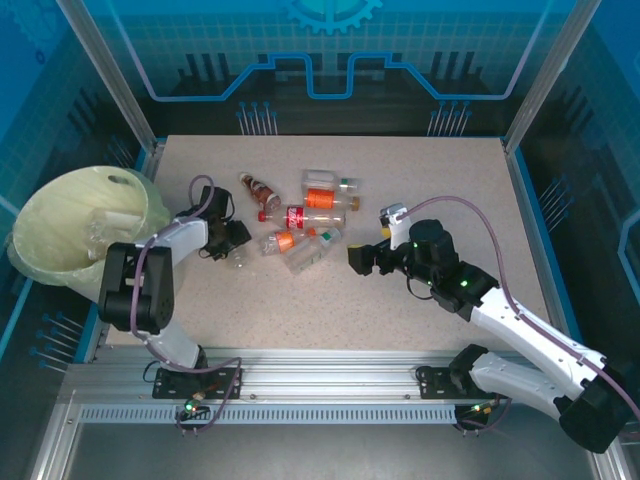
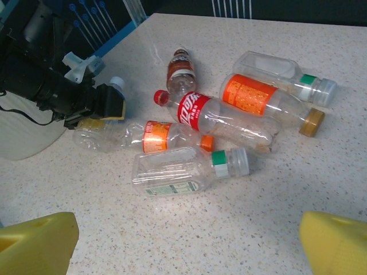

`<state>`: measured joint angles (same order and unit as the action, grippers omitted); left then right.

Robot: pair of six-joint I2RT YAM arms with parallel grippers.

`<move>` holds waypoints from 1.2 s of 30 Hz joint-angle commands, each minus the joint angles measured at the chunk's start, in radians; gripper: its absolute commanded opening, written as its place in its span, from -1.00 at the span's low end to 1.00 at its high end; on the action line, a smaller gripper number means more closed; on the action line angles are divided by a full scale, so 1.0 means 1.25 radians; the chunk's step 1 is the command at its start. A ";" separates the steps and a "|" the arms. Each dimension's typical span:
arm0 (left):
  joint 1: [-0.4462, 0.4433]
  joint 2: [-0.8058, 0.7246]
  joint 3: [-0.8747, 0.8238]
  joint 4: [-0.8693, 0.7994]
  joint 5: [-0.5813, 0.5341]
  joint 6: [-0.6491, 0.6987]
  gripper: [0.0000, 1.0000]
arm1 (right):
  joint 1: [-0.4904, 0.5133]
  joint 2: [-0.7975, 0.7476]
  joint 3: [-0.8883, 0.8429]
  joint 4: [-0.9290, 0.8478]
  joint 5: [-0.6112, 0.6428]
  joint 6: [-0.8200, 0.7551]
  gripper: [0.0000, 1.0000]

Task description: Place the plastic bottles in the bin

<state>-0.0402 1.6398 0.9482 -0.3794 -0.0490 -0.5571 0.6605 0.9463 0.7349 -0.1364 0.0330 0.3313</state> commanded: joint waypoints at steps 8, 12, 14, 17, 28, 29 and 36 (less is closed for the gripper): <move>-0.013 -0.196 -0.049 0.044 0.034 0.042 0.05 | 0.113 0.031 0.044 0.059 0.009 -0.095 1.00; -0.016 -0.263 -0.026 0.012 0.077 0.049 0.03 | 0.150 0.061 0.063 0.061 0.021 -0.114 1.00; -0.016 -0.293 0.000 -0.005 0.102 0.047 0.03 | 0.160 0.077 0.073 0.060 0.026 -0.120 1.00; -0.016 -0.336 0.053 -0.043 0.115 0.057 0.02 | 0.168 0.097 0.086 0.060 0.033 -0.124 1.00; -0.007 -0.412 0.308 -0.182 0.066 0.143 0.01 | 0.174 0.112 0.092 0.049 0.084 -0.133 1.00; -0.007 -0.420 0.327 -0.183 0.045 0.149 0.01 | 0.175 0.111 0.091 0.048 0.091 -0.133 1.00; 0.007 -0.442 0.395 -0.198 -0.194 0.198 -0.03 | 0.174 0.106 0.092 0.033 0.114 -0.126 1.00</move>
<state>-0.0463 1.0962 1.4067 -0.5896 -0.1272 -0.3637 0.8642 1.0870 0.8177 -0.0830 0.1452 0.1814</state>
